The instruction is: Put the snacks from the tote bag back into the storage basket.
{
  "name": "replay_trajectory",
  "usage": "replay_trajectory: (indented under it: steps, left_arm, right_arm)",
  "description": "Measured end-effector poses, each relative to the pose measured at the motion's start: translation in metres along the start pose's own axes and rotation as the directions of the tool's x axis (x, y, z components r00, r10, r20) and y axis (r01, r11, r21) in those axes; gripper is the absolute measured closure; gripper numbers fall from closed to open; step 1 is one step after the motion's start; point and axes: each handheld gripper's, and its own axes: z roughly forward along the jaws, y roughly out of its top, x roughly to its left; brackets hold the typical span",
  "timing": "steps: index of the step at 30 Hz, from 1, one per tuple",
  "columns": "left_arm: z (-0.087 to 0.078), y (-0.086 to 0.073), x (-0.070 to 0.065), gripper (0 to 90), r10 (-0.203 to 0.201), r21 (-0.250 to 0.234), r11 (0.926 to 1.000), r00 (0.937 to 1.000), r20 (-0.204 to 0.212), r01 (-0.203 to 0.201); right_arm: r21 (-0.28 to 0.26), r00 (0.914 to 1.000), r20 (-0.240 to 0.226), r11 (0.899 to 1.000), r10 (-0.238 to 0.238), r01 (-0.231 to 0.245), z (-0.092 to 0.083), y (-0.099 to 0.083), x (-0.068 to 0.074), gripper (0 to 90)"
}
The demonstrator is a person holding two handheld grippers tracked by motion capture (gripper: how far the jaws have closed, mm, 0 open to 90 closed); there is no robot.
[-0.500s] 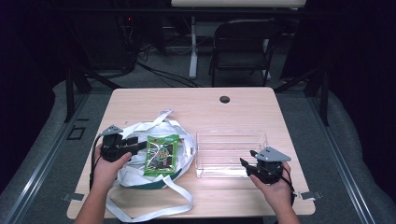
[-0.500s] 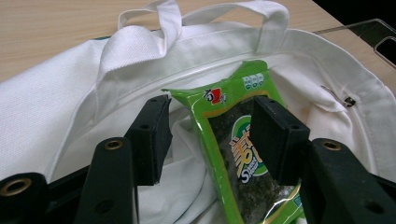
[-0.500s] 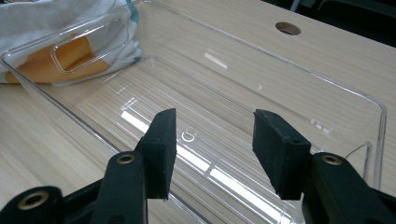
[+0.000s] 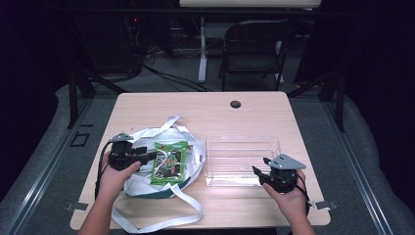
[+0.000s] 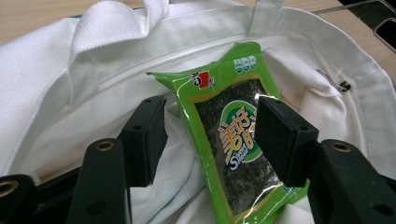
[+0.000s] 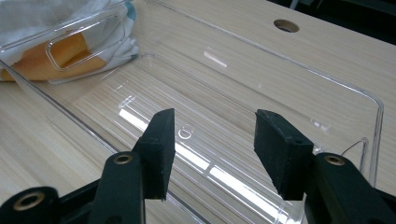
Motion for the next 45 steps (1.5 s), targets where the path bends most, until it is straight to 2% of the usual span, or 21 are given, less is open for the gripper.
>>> replay_trajectory:
  steps: [4, 10, 16, 18, 24, 29, 35, 36, 39, 44, 45]
  left_arm:
    - [0.004, -0.001, 0.0, 43.2, -0.015, 0.025, 0.9996, 0.9999, 0.003, 0.015]
    - [0.008, -0.002, 0.002, 41.9, -0.039, 0.034, 0.9987, 0.9991, 0.014, 0.039]
    - [0.018, -0.002, 0.003, 39.9, -0.058, 0.075, 0.9956, 0.9979, 0.029, 0.055]
    - [0.023, -0.001, 0.004, 39.4, -0.068, 0.093, 0.9936, 0.9969, 0.041, 0.063]
    - [0.039, 0.006, 0.006, 38.2, -0.1, 0.15, 0.9843, 0.9941, 0.042, 0.093]
    - [0.048, 0.009, 0.008, 38.2, -0.113, 0.172, 0.9797, 0.992, 0.057, 0.102]
    - [0.055, 0.011, 0.012, 37.9, -0.155, 0.197, 0.9708, 0.9846, 0.081, 0.137]
    - [0.057, 0.013, 0.013, 37.9, -0.158, 0.203, 0.9698, 0.9826, 0.098, 0.135]
    - [0.06, 0.014, 0.013, 37.8, -0.147, 0.208, 0.9702, 0.9841, 0.1, 0.124]
    - [0.065, 0.015, 0.013, 37.8, -0.15, 0.219, 0.9679, 0.9828, 0.109, 0.123]
    - [0.066, 0.015, 0.014, 37.8, -0.163, 0.225, 0.9652, 0.9799, 0.115, 0.134]
  right_arm:
    - [0.006, 0.9997, 0.009, 1.0, -0.021, 0.021, -0.001, 0.0, 0.002, 48.0]
    - [0.01, 0.9996, 0.001, 1.0, -0.029, 0.029, 0.0, 0.0, 0.002, 48.3]
    - [0.005, 0.9996, 0.005, 1.0, -0.026, 0.026, -0.003, -0.001, 0.002, 48.3]
    - [0.002, 0.9997, 0.007, 1.0, -0.024, 0.024, -0.003, -0.001, 0.002, 48.3]
    - [0.0, 0.9996, 0.004, 1.0, -0.026, 0.026, -0.005, -0.002, 0.003, 48.2]
    - [0.001, 0.9997, 0.009, 1.0, -0.023, 0.023, -0.006, -0.002, 0.002, 48.1]
    - [0.0, 0.9997, 0.011, 1.0, -0.023, 0.023, -0.005, -0.003, 0.002, 48.7]
    - [0.0, 0.9996, 0.011, 1.0, -0.025, 0.025, -0.005, -0.003, 0.002, 48.8]
    - [0.0, 0.9996, 0.011, 1.0, -0.025, 0.025, -0.005, -0.003, 0.002, 48.8]
    - [-0.002, 0.9997, 0.009, 1.0, -0.024, 0.024, -0.005, -0.003, 0.002, 48.8]
    - [-0.001, 0.9997, 0.008, 1.0, -0.025, 0.025, -0.005, -0.003, 0.002, 48.8]
